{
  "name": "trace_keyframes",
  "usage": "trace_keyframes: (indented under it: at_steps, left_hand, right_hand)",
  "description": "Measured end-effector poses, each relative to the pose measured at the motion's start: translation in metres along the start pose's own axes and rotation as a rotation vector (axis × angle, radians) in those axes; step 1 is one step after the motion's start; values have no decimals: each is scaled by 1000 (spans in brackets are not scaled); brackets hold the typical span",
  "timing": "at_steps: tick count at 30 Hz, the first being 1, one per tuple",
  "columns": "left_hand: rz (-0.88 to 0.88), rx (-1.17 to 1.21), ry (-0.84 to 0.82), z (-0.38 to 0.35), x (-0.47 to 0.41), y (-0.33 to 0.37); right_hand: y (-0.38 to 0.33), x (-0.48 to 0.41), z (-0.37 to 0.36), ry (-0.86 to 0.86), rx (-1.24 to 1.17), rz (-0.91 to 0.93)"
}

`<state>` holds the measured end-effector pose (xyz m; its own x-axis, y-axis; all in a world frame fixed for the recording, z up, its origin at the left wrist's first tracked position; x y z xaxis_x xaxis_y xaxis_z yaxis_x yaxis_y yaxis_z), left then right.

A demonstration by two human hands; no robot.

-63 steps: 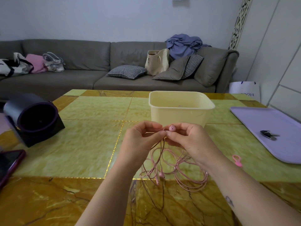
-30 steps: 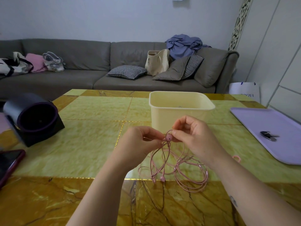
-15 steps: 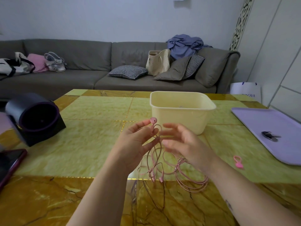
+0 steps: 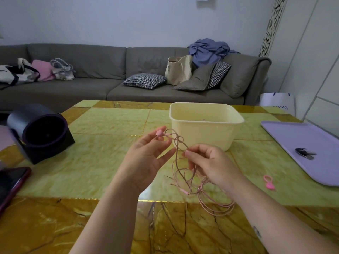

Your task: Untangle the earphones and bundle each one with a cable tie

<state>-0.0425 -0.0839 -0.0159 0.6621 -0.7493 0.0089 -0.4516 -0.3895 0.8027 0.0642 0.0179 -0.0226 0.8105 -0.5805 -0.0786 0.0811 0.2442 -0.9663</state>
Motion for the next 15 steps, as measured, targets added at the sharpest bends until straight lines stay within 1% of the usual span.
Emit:
trace_keyframes:
  at_steps: [3,6,10,15]
  left_hand:
    - [-29,-145,18,1,1,-1]
    - [-39,-355,44,5,-1,-1]
    - [-110,-635,87,9,-1,4]
    - [-178,-879,52,4,3,8]
  right_hand:
    - [-2,2,-1,-34,86,31]
    - [-6,4,0,-38,137,42]
    - [-8,2,4,-3,150,65]
    - [-8,3,4,16,120,80]
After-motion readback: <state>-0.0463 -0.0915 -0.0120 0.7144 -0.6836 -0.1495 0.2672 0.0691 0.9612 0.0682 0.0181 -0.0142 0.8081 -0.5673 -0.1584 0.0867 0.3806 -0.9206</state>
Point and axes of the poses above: each hand's wrist, its own x-axis away from the middle knuckle, its own z-axis out of the back of the hand, y = z × x, the point moved 6 cm from there along -x, towards the middle knuckle, and after that the axes turned 1 degree about y, right-handed, at the moved point
